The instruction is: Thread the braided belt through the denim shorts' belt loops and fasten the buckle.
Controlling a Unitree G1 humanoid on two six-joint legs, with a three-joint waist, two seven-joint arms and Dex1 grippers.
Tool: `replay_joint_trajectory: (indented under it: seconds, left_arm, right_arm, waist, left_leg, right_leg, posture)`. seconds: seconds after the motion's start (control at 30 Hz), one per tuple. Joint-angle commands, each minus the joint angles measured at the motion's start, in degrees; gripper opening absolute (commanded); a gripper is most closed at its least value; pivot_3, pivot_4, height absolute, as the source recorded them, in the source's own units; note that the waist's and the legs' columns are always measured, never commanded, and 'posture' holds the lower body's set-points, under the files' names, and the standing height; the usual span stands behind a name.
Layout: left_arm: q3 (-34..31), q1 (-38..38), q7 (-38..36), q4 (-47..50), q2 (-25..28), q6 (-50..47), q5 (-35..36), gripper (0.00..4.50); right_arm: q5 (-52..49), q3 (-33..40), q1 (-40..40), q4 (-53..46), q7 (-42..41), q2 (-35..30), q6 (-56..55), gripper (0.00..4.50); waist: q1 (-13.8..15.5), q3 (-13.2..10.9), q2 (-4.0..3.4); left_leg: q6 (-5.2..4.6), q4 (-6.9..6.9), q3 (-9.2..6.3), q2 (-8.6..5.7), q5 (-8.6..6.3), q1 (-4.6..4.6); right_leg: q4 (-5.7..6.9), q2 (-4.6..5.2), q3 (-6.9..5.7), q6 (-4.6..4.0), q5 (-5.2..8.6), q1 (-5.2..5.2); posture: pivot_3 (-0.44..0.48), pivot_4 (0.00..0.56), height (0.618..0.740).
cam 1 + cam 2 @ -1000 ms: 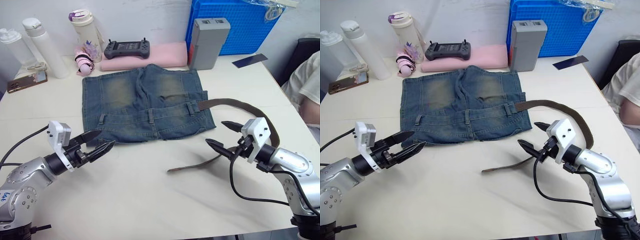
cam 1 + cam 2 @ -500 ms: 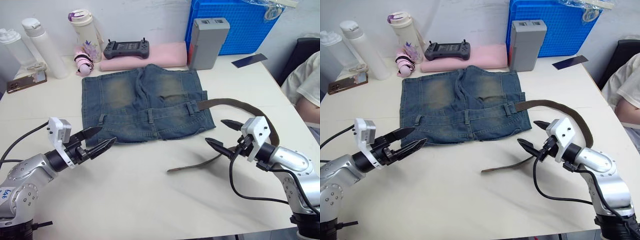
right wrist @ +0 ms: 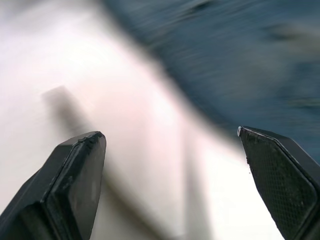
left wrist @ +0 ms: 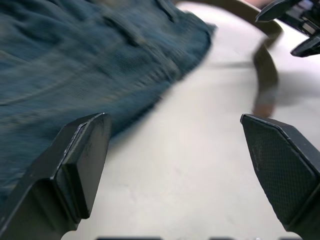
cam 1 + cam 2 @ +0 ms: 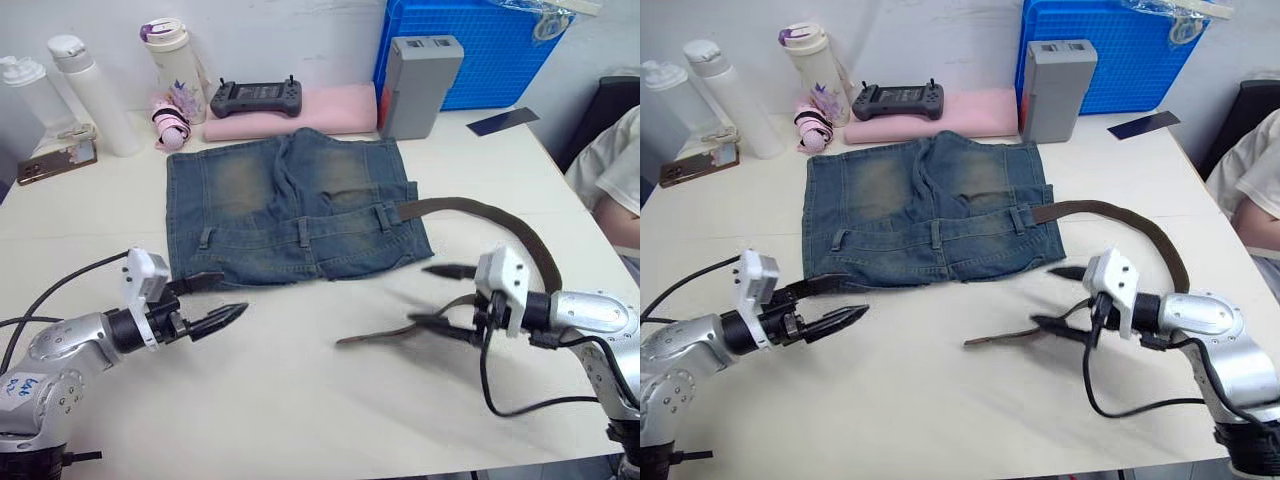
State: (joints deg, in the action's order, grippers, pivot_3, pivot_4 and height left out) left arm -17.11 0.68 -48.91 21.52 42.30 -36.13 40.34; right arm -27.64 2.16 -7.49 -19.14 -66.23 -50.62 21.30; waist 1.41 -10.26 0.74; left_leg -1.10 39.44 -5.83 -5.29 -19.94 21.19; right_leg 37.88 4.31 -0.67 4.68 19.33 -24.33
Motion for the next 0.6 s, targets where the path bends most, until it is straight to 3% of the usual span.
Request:
replay_joint_trajectory:
  seconds: [0.03,0.23,0.27,0.33,0.5,0.6]
  left_arm:
    - [1.6,-1.2,-1.9,1.9,0.8,0.8,0.2,4.49]
    - [3.3,-0.8,-2.4,5.9,1.9,0.1,0.6,4.49]
    - [3.3,-0.7,-2.5,6.4,2.1,-0.2,1.0,4.50]
    - [3.3,-0.5,-2.7,7.1,2.3,-0.3,1.1,4.50]
    - [3.6,-0.6,-3.0,8.0,2.5,-0.6,1.2,4.50]
    - [4.4,-1.3,-3.2,8.7,2.2,-0.6,1.6,4.50]
  right_arm:
    - [3.6,-4.4,-3.3,0.5,-2.2,0.0,-2.9,4.50]
    - [15.5,-10.6,-4.8,8.5,-2.3,-2.0,-10.9,4.50]
    - [17.5,-11.4,-4.9,10.1,-1.8,-2.1,-12.3,4.25]
    - [20.3,-12.7,-4.9,12.4,-1.7,-2.4,-14.9,3.71]
    - [22.5,-14.1,-4.8,14.2,-1.5,-2.0,-17.5,1.31]
    - [22.6,-14.0,-5.0,14.2,-1.0,-1.4,-17.7,0.02]
  waist:
    - [-0.1,0.0,0.00]
    - [0.0,0.0,0.00]
    - [0.1,0.0,0.00]
    - [0.0,0.0,0.00]
    - [-0.1,0.0,0.01]
    - [0.0,0.0,0.01]
  left_leg:
    - [-0.01,0.00,0.00,-0.01,0.00,0.00]
    - [0.00,-0.10,0.01,0.00,0.00,0.00]
    - [0.00,-0.11,0.01,-0.01,0.00,0.00]
    - [-0.01,-0.11,0.02,-0.02,0.00,0.02]
    - [0.03,-0.09,0.02,0.00,0.04,-0.27]
    - [0.02,-0.22,-0.02,0.02,0.03,-0.90]
  right_leg:
    - [-0.01,0.00,0.00,0.00,0.00,0.00]
    - [-0.04,0.00,0.00,0.00,0.00,-0.06]
    - [-0.05,0.01,-0.01,0.00,0.00,-0.06]
    - [-0.09,0.02,-0.01,0.00,0.00,-0.06]
    - [-0.06,0.01,-0.01,-0.03,-0.03,0.21]
    - [-0.22,0.00,-0.05,-0.05,-0.04,0.87]
  posture:
    - [0.000,0.150,0.709]
    - [0.000,0.150,0.709]
    - [0.000,0.150,0.709]
    - [0.000,0.150,0.709]
    - [0.000,0.150,0.709]
    - [0.000,0.150,0.709]
